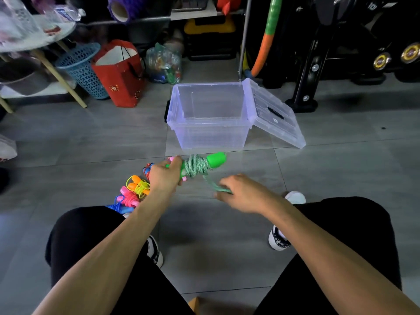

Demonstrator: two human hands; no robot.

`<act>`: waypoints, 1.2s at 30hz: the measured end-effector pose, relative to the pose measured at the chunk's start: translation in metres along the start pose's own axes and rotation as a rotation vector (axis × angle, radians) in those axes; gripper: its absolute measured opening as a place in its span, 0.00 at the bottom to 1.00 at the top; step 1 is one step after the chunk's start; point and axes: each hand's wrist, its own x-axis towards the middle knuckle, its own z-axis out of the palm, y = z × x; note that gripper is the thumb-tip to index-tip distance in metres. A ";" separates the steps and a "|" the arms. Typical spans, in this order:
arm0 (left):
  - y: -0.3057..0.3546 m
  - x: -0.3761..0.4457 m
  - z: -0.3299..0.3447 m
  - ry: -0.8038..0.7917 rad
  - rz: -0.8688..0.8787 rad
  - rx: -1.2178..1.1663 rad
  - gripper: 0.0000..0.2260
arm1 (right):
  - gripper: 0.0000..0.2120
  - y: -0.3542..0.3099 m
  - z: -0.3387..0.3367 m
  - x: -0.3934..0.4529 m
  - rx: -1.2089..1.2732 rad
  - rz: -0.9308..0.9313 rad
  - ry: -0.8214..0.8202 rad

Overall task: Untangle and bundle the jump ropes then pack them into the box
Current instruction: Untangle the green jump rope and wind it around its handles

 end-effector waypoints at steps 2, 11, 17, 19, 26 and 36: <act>-0.004 0.001 0.000 0.092 0.264 0.192 0.19 | 0.16 -0.006 -0.007 -0.005 -0.001 -0.034 0.016; -0.007 -0.004 0.002 -0.283 0.705 0.339 0.18 | 0.11 0.014 -0.060 -0.013 0.259 0.020 0.263; 0.009 -0.020 -0.010 -0.403 0.436 0.046 0.22 | 0.14 0.027 -0.061 -0.004 0.463 -0.003 0.298; 0.012 -0.019 -0.010 -0.384 0.268 -0.162 0.20 | 0.18 0.028 -0.049 0.000 0.550 0.005 0.243; 0.013 -0.022 -0.002 -0.366 -0.240 -0.561 0.14 | 0.11 0.014 -0.020 0.010 0.520 0.141 0.295; 0.012 -0.011 0.002 -0.420 -0.540 -0.737 0.16 | 0.04 -0.004 -0.008 0.009 0.432 -0.054 0.575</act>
